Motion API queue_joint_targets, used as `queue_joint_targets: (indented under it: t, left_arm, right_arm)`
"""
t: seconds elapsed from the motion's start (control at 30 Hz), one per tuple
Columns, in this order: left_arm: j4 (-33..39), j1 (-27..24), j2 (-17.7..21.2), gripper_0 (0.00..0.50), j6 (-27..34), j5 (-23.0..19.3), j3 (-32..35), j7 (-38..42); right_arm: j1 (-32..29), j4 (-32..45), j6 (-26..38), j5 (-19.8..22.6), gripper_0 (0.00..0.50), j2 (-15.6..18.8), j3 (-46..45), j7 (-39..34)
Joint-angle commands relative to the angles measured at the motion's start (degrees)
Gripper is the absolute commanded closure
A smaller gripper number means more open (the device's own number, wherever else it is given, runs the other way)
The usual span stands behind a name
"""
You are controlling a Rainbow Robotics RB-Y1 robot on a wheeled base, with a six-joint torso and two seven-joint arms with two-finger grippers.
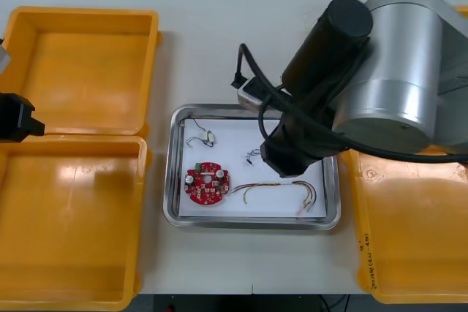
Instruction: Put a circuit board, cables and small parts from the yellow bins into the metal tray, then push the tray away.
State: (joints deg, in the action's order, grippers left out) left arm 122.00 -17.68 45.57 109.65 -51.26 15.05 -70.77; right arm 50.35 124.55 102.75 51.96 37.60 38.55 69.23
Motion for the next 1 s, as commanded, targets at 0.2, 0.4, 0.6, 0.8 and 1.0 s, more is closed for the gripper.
queue_joint_targets:
  t: [0.2, 0.4, 0.6, 0.8, 1.0]
  left_arm:
    - [2.89, 2.92, 3.12, 0.000, 0.35, -1.04, 2.61, -3.94]
    - [2.89, 3.18, 3.30, 0.000, 0.35, -1.04, 2.70, -3.94]
    - [2.89, 3.18, 3.30, 0.000, 0.35, -0.86, 2.61, -3.94]
    - [2.89, 3.18, 3.30, 0.000, 0.35, -0.86, 2.61, -3.94]
    - [2.89, 3.18, 3.30, 0.000, 0.35, -0.86, 2.61, -3.94]
  right_arm:
    - [5.28, -3.97, -6.95, -1.25, 0.000, -3.06, 9.71, 8.56]
    - [6.42, -6.34, -10.64, -1.60, 0.000, -2.45, 14.98, 15.50]
    - [7.21, -7.05, -11.34, -2.13, 0.000, -2.71, 19.99, 19.46]
    - [7.30, -6.96, -11.34, -3.45, 0.000, -3.68, 24.56, 19.72]
    - [7.21, -7.05, -11.34, -7.23, 0.000, -4.82, 29.04, 19.19]
